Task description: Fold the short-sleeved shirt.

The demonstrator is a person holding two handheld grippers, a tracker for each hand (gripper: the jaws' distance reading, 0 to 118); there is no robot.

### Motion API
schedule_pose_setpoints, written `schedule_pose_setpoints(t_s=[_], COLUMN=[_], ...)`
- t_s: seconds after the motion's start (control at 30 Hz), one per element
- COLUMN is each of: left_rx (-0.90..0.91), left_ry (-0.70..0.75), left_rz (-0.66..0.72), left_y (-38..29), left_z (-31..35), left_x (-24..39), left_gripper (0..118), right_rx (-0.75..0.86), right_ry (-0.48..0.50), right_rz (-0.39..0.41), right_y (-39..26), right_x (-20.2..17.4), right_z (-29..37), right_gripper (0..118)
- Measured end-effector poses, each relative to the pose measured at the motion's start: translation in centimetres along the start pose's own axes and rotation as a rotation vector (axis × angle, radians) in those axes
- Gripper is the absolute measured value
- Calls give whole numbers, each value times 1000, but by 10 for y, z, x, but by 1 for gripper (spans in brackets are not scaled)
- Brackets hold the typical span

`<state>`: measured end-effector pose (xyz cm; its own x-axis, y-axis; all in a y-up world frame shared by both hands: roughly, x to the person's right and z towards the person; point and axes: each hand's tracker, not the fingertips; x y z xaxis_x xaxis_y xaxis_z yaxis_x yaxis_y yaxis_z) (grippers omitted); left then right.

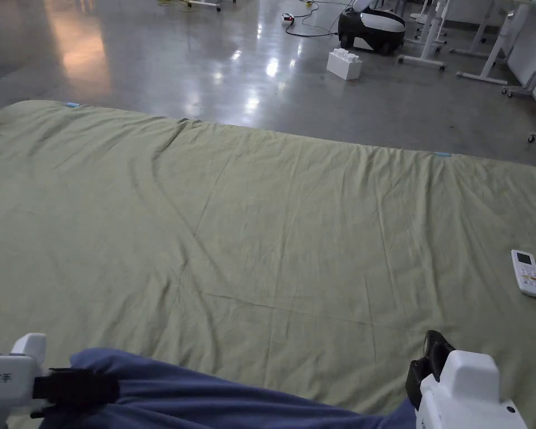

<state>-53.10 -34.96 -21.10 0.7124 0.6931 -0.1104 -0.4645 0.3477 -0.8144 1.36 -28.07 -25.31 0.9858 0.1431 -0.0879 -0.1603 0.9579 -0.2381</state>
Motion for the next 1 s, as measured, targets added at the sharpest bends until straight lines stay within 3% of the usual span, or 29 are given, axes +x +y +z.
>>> schedule_pose_setpoints(t_s=[0.23, 0.43, 0.7, 1.0], left_rx=[43, 8, 10, -74], left_ry=[221, 397, 220, 163], left_rz=[-72, -138, -122, -127], left_y=[12, 3, -17, -39], left_z=[63, 59, 33, -49], left_x=[13, 40, 102, 150], left_gripper=[7, 7, 7, 7], right_rx=[3, 0, 0, -7], right_ry=[17, 33, 41, 31], right_rz=[-4, -8, -11, -20], right_y=[0, -1, -3, -7], right_x=[-4, -9, -9, -1], right_z=[-2, -3, -2, 0], right_gripper=[1, 1, 1, 1])
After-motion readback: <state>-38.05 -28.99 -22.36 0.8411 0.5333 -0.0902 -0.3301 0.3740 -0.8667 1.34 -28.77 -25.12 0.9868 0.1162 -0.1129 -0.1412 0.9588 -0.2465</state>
